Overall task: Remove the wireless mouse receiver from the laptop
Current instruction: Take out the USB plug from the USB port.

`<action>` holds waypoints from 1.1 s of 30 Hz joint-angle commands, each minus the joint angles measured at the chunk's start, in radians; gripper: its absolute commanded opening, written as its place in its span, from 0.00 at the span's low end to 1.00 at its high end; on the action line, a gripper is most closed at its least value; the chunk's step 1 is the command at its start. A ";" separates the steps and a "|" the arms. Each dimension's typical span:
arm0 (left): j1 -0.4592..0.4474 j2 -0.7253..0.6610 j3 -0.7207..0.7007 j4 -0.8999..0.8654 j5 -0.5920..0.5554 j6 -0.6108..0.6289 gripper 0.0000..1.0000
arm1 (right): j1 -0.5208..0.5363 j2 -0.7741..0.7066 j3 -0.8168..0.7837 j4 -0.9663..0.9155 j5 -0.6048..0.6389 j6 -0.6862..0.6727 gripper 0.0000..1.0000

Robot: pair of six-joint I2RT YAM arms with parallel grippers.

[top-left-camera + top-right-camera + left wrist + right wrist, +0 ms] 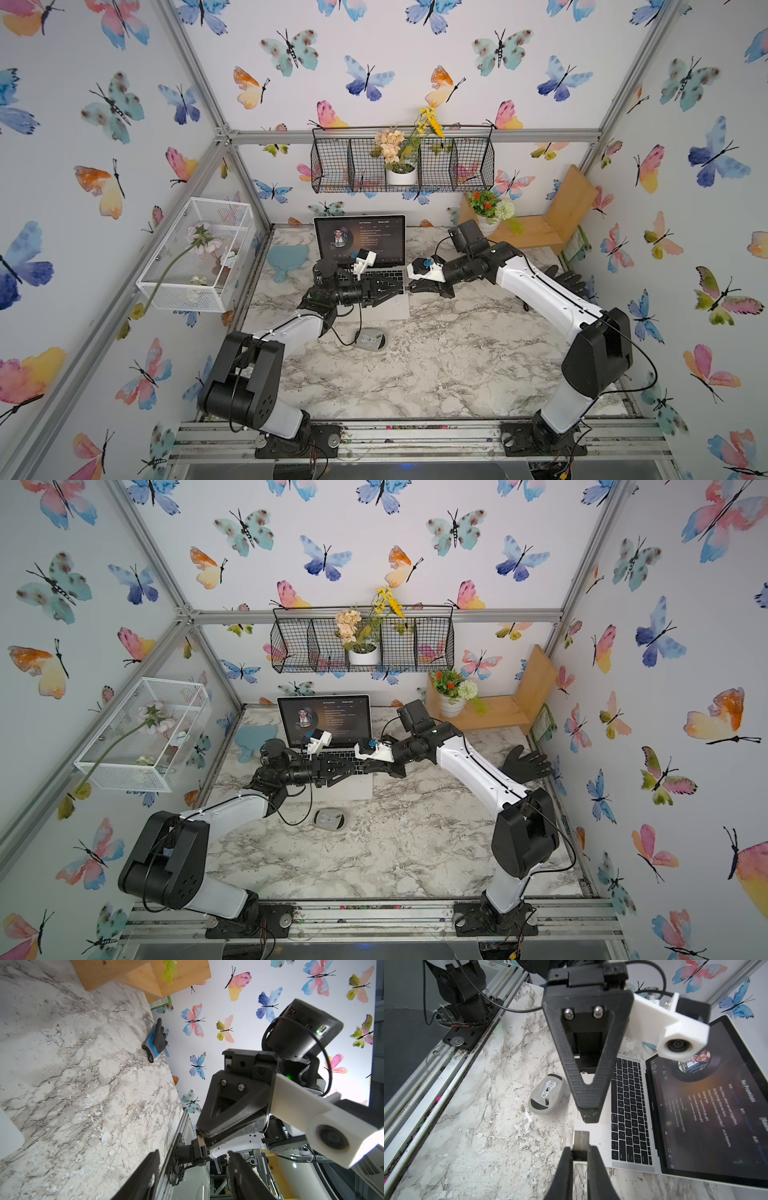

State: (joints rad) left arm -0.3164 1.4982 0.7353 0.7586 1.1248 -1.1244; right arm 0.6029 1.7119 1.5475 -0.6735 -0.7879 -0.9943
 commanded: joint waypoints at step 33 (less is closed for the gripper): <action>-0.038 -0.024 -0.029 0.223 0.044 -0.150 0.31 | 0.038 -0.036 0.023 -0.014 0.036 0.041 0.12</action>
State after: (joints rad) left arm -0.3489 1.4940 0.7151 0.9653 1.1282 -1.2938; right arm 0.6323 1.6550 1.5475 -0.6544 -0.7628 -0.9680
